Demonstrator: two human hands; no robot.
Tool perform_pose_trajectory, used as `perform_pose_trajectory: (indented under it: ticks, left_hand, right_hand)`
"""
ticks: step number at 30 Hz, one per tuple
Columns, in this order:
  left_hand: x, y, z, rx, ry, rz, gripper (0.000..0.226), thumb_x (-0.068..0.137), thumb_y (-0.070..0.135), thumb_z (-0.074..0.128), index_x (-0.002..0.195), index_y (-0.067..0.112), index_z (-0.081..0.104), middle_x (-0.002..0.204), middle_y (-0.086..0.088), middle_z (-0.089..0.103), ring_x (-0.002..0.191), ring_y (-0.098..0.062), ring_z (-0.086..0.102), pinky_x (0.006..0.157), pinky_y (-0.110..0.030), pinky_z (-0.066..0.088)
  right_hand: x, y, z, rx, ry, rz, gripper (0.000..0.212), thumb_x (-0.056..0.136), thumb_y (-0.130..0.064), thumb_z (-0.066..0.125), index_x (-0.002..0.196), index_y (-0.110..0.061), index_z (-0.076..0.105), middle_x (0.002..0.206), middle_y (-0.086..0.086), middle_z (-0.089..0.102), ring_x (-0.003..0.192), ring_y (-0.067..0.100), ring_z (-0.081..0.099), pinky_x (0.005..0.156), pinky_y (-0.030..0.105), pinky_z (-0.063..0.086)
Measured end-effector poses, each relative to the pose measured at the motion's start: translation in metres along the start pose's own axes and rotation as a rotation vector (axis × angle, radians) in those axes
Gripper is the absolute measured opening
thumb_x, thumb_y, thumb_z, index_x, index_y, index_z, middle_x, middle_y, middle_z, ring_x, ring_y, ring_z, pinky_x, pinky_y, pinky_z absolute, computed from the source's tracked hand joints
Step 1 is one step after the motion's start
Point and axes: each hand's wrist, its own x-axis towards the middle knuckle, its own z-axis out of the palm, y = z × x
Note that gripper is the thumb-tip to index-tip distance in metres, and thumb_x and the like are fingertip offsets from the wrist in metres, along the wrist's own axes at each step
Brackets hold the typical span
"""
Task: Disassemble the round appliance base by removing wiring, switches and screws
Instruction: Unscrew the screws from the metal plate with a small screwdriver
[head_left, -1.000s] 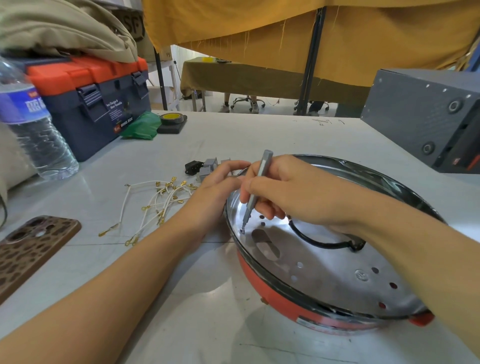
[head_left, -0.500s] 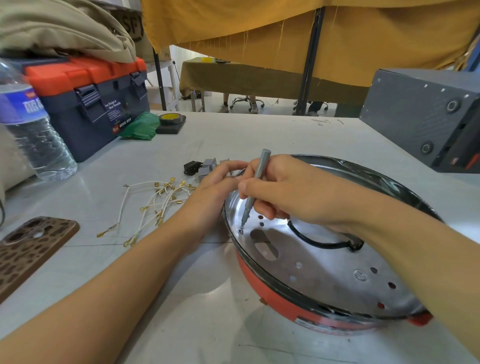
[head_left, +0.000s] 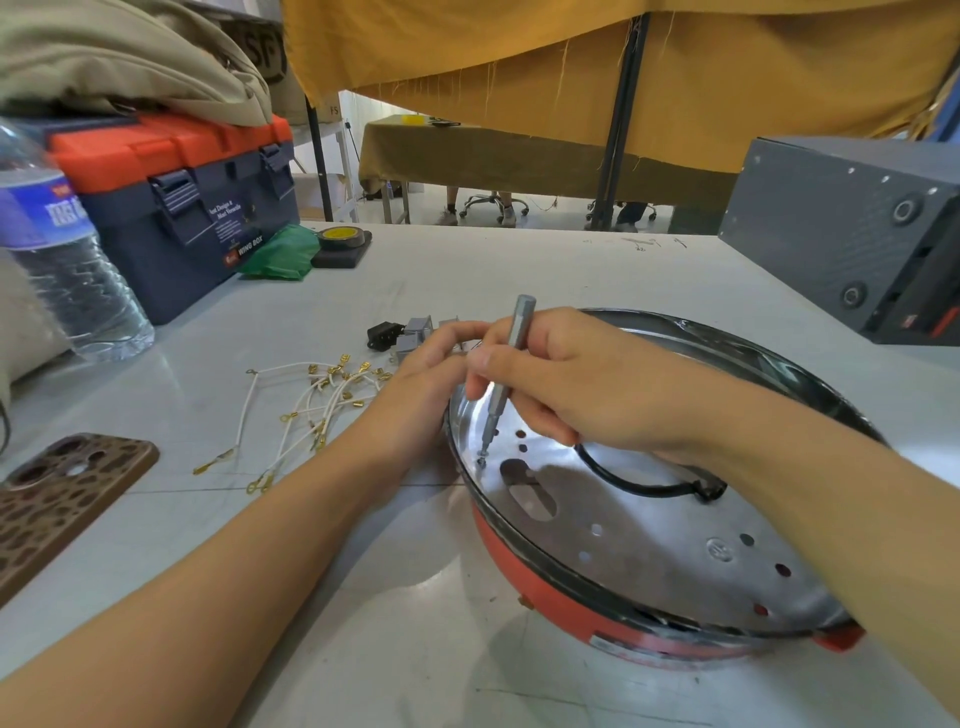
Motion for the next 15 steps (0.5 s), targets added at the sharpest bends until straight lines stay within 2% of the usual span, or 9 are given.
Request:
perform_pose_trajectory:
  ticks: [3, 7, 11, 15]
  left_hand:
    - [-0.0007, 0.0015, 0.0004, -0.029, -0.008, -0.031, 0.027, 0.091, 0.008, 0.044, 0.114, 0.013, 0.057, 0.069, 0.006, 0.069, 0.063, -0.005, 0.067, 0.052, -0.015, 0.052]
    - [0.001, -0.0009, -0.0034, 0.107, 0.035, -0.012, 0.026, 0.09, 0.014, 0.046, 0.111, 0.021, 0.06, 0.09, 0.001, 0.068, 0.077, -0.008, 0.067, 0.064, -0.023, 0.052]
    - [0.0007, -0.002, -0.0035, 0.152, 0.042, 0.017, 0.02, 0.093, 0.021, 0.045, 0.107, 0.021, 0.059, 0.079, 0.007, 0.069, 0.077, -0.007, 0.068, 0.067, -0.021, 0.053]
    - [0.0, 0.0, -0.0015, 0.099, 0.044, 0.021, 0.021, 0.092, 0.016, 0.047, 0.108, 0.015, 0.06, 0.081, 0.009, 0.068, 0.076, -0.004, 0.067, 0.064, -0.017, 0.052]
  right_hand:
    - [-0.0007, -0.001, 0.0002, 0.01, -0.015, 0.021, 0.026, 0.098, -0.018, 0.045, 0.076, -0.018, 0.059, 0.044, 0.001, 0.049, 0.041, 0.008, 0.037, 0.043, 0.012, 0.035]
    - [-0.0005, -0.0012, -0.0005, 0.013, -0.034, 0.032, 0.024, 0.095, -0.018, 0.048, 0.075, -0.014, 0.06, 0.051, 0.001, 0.052, 0.046, 0.006, 0.043, 0.049, 0.017, 0.038]
    - [-0.001, -0.0033, 0.0007, 0.009, -0.014, -0.012, 0.036, 0.095, -0.036, 0.05, 0.069, -0.015, 0.064, 0.053, -0.001, 0.05, 0.047, 0.004, 0.044, 0.049, 0.012, 0.038]
    - [-0.0004, -0.0019, 0.0002, 0.008, 0.009, -0.017, 0.038, 0.1, -0.028, 0.045, 0.073, -0.008, 0.064, 0.04, -0.007, 0.042, 0.038, 0.003, 0.035, 0.043, 0.011, 0.033]
